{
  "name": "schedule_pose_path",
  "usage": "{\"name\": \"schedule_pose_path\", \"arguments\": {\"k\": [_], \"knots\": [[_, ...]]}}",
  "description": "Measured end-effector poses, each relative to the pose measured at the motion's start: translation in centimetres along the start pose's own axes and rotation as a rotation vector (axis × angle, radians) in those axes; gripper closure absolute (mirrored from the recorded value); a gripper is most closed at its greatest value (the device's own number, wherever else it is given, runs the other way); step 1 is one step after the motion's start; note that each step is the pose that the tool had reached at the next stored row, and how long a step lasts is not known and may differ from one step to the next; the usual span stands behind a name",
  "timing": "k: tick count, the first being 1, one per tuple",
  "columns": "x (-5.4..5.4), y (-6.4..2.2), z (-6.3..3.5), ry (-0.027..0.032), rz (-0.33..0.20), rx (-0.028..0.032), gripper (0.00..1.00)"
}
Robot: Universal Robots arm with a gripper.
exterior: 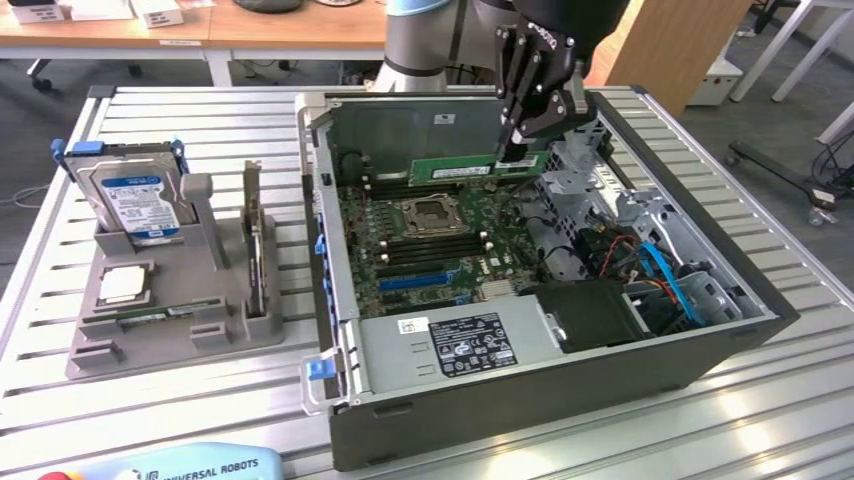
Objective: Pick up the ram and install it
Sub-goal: 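Pick up the ram and move it above insertion slot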
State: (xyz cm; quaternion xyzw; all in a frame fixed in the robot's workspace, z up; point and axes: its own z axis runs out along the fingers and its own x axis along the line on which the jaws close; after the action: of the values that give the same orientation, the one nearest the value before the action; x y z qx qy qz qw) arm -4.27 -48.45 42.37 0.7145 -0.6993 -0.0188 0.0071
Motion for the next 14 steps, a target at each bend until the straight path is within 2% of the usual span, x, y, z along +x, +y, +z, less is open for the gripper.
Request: {"name": "schedule_pose_path", "arguments": {"k": [5,14], "knots": [[-0.3,-0.01,0.03,-0.0001,0.0,0.0001,0.88],[-2.7,-0.07,0.28,0.0,0.0,0.0,0.88]]}}
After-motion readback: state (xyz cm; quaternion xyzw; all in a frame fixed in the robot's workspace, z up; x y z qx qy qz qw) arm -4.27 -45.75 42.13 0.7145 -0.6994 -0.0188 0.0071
